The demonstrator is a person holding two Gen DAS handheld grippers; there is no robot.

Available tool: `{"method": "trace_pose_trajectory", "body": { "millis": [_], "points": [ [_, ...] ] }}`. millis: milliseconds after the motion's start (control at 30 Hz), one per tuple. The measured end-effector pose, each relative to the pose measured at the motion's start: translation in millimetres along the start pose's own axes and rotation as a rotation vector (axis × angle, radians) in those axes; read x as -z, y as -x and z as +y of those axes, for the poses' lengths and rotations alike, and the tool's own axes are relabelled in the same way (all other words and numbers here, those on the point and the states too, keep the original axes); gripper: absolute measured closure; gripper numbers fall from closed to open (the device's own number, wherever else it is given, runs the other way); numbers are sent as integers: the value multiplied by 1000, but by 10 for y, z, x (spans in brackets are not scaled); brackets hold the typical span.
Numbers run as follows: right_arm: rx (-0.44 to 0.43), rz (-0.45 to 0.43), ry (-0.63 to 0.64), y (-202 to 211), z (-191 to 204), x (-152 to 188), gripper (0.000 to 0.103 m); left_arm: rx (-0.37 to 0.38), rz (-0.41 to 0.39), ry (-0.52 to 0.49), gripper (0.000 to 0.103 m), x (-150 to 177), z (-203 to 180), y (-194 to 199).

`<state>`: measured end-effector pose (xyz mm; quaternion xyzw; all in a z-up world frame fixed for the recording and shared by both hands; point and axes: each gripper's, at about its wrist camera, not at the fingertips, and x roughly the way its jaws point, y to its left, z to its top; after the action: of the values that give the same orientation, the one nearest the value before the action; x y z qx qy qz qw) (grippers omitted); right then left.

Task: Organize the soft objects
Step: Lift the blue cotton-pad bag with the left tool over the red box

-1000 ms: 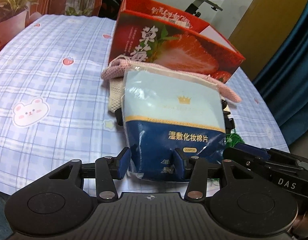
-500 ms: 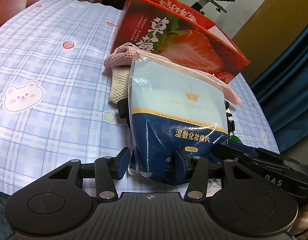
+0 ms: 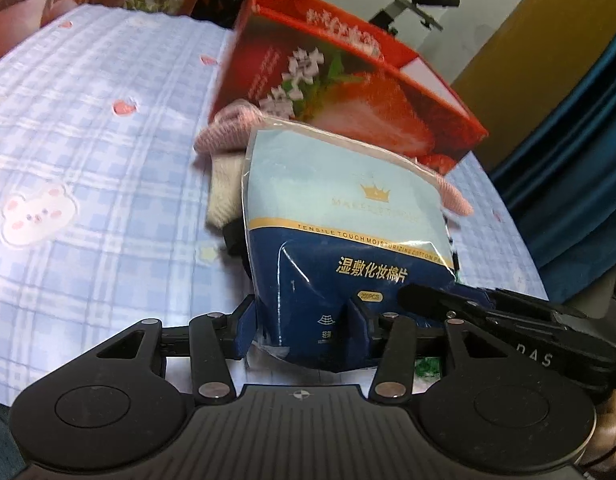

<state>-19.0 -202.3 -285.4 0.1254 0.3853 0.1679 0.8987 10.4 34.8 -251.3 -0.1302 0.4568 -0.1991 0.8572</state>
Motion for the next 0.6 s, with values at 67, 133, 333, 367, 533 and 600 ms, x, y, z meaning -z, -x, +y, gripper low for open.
{"method": "trace_pose_trajectory", "body": {
  "millis": [67, 133, 333, 367, 533, 600],
  "points": [
    [2, -25, 25, 60, 37, -39, 79, 16, -23, 16, 53, -39, 25, 66],
    [-7, -56, 34, 122, 58, -95, 81, 27, -53, 16, 54, -80, 18, 140],
    [-3, -148, 117, 314, 196, -358, 81, 25, -158, -44, 54, -288, -134, 403],
    [-3, -165, 132, 348, 221, -417, 81, 26, -174, -49, 54, -328, -154, 441],
    [-11, -221, 177, 448, 281, -741, 81, 25, -237, -86, 54, -600, -282, 583],
    [-14, -235, 179, 460, 270, -887, 81, 27, -250, -97, 54, -722, -323, 581]
  ]
}}
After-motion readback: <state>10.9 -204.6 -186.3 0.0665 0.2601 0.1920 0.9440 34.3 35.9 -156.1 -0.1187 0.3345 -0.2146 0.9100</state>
